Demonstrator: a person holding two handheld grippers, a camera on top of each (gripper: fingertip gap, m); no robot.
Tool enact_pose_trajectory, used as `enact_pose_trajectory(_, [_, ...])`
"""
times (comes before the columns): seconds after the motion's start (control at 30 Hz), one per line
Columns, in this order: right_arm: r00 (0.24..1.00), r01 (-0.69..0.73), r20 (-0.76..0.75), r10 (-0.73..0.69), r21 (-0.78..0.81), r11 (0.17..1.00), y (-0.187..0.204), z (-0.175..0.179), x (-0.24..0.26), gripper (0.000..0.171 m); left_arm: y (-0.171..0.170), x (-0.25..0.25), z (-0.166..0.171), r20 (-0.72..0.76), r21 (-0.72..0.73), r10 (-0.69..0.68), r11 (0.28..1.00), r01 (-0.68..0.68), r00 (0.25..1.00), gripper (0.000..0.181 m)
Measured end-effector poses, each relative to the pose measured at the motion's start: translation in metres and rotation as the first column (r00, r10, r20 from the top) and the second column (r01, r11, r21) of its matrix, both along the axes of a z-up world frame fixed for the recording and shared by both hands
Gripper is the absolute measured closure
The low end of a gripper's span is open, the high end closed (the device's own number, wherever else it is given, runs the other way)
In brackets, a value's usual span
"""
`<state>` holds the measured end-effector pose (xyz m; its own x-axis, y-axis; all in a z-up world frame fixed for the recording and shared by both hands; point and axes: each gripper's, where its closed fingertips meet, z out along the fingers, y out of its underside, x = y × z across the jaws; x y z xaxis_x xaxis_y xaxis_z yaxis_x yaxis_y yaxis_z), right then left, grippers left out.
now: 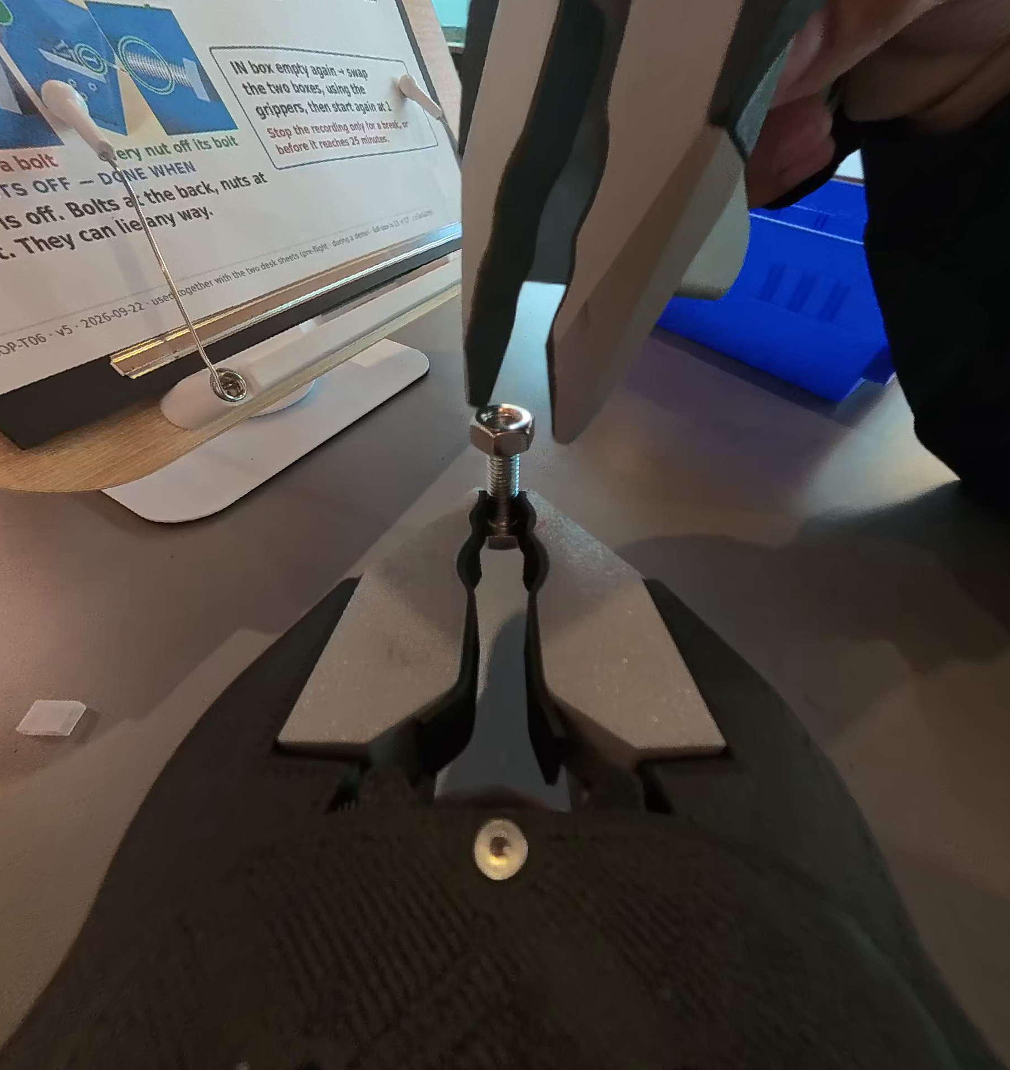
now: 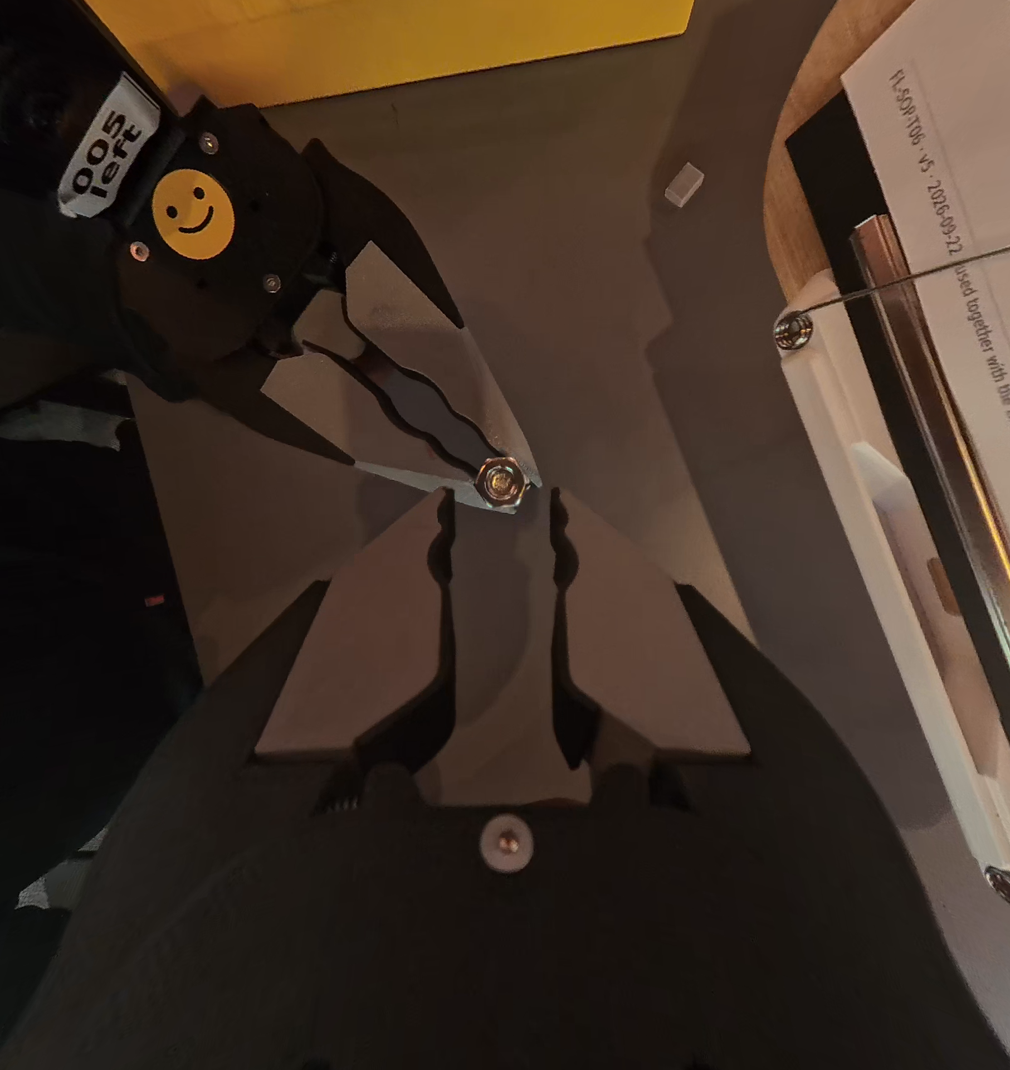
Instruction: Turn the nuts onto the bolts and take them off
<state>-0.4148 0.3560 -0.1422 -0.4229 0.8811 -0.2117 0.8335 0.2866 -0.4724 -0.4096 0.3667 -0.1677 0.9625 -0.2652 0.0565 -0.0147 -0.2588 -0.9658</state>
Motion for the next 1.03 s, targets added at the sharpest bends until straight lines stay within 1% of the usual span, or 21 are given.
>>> enact_pose_trajectory(0.13, [0.999,0.032,-0.044,-0.032,0.001,0.999,0.01,0.011,0.004,0.139,0.0,-0.002,0.0,0.002,0.0,0.003,1.0,-0.003,1.0,0.174])
enact_pose_trajectory(0.2, [0.995,0.049,-0.088,-0.049,-0.008,0.999,0.015,0.019,0.005,0.139,-0.001,-0.003,0.001,0.003,0.005,0.004,1.0,-0.004,1.0,0.175])
enact_pose_trajectory(0.33, [0.965,0.074,-0.248,-0.081,-0.038,0.997,0.02,0.034,0.002,0.138,-0.003,-0.006,0.004,0.014,0.019,0.001,1.0,-0.001,1.0,0.175])
enact_pose_trajectory(0.4, [0.925,0.069,-0.367,-0.095,-0.082,0.994,0.017,0.043,0.0,0.134,-0.004,-0.007,0.006,0.022,0.023,-0.002,1.0,0.001,1.0,0.175])
enact_pose_trajectory(0.47, [0.87,0.029,-0.484,-0.095,-0.143,0.989,0.007,0.05,0.004,0.133,-0.005,-0.006,0.006,0.034,0.023,-0.009,1.0,0.009,0.999,0.174])
enact_pose_trajectory(0.53, [0.814,-0.007,-0.572,-0.099,-0.18,0.984,-0.003,0.049,0.011,0.133,-0.006,-0.004,0.006,0.046,0.02,-0.022,1.0,0.021,0.999,0.174])
enact_pose_trajectory(0.57, [0.798,-0.007,-0.596,-0.094,-0.165,0.986,-0.004,0.043,0.016,0.133,-0.007,-0.003,0.007,0.05,0.021,-0.033,0.999,0.032,0.998,0.175])
enact_pose_trajectory(0.63, [0.758,0.055,-0.639,-0.128,-0.133,0.99,0.002,0.032,0.021,0.129,-0.009,0.002,0.006,0.055,0.013,-0.059,0.998,0.058,0.997,0.174])
enact_pose_trajectory(0.77, [0.704,0.053,-0.684,-0.192,-0.219,0.974,-0.006,0.023,0.03,0.127,-0.015,0.015,0.008,0.114,0.011,-0.135,0.991,0.134,0.984,0.174])
enact_pose_trajectory(0.83, [0.69,0.052,-0.69,-0.218,-0.253,0.966,-0.01,0.018,0.034,0.124,-0.017,0.018,0.009,0.118,0.006,-0.162,0.987,0.163,0.98,0.174])
enact_pose_trajectory(0.9, [0.676,0.072,-0.7,-0.228,-0.245,0.967,-0.011,0.012,0.036,0.124,-0.018,0.019,0.009,0.121,0.004,-0.174,0.985,0.175,0.977,0.174])
enact_pose_trajectory(1.03, [0.646,0.073,-0.726,-0.235,-0.248,0.966,-0.016,0.014,0.036,0.122,-0.02,0.024,0.01,0.173,0.004,-0.213,0.976,0.216,0.961,0.174])
